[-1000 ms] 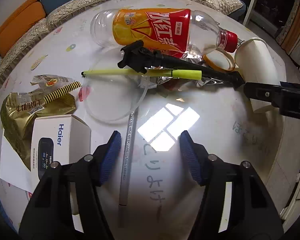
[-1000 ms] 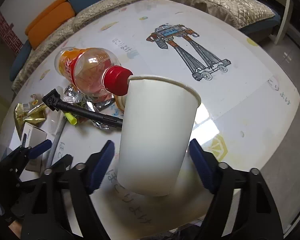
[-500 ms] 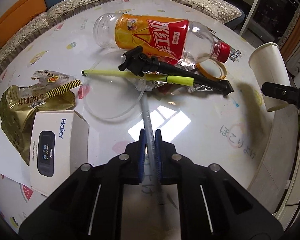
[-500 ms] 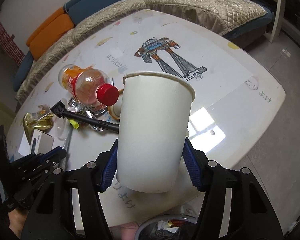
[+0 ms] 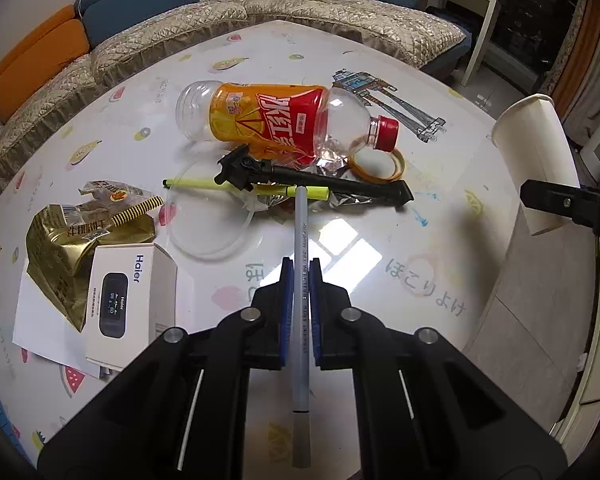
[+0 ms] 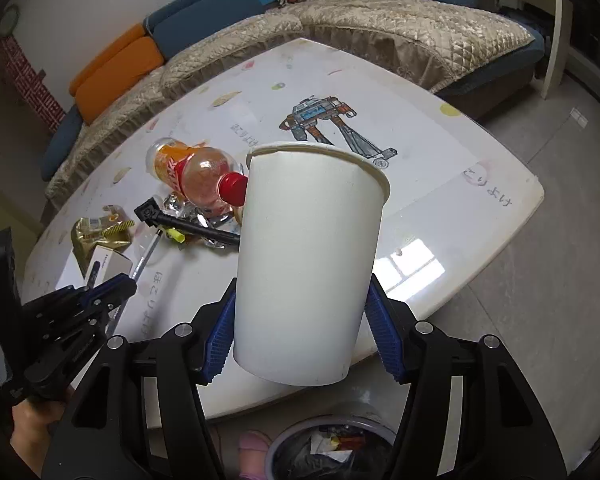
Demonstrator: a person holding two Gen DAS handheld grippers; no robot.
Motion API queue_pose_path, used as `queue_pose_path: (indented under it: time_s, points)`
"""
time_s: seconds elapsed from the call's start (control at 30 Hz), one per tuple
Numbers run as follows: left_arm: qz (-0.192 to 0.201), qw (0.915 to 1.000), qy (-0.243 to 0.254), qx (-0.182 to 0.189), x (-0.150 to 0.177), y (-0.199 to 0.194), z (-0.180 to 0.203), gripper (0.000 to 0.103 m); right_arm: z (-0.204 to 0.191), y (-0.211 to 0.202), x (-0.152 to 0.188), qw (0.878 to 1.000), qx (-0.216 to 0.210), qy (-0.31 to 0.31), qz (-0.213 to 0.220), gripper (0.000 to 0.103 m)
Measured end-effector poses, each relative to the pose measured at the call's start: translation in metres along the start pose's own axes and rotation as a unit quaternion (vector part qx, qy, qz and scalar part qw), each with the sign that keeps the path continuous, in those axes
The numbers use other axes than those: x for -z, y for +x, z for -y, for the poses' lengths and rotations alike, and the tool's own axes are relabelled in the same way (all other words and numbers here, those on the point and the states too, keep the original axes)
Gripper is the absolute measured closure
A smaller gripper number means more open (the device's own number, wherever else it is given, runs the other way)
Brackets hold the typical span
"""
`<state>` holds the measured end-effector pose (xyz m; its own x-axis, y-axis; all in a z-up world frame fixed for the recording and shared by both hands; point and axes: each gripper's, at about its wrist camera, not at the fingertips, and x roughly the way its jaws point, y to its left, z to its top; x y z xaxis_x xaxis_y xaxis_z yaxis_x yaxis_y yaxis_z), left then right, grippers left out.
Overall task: Collect trash
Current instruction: 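Carry cup and pen over the bin and open both grippers to drop them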
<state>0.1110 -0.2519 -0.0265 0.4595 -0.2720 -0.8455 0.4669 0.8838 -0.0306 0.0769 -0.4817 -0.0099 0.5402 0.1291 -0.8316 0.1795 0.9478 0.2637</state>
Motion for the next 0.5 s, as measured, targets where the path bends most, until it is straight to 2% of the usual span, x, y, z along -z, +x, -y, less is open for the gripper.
queue_pose_path:
  time_s: [0.2,0.5]
  points:
    - [0.016,0.9998,0.011,0.002,-0.001,-0.020,0.011,0.097,-0.002,-0.020,0.010,1.000,-0.013,-0.013,0.005,0.042]
    - [0.033,0.9978,0.050,0.028,0.011,-0.042,0.045,0.097,0.006,-0.051,0.040,0.999,-0.022,-0.030,0.009,0.042]
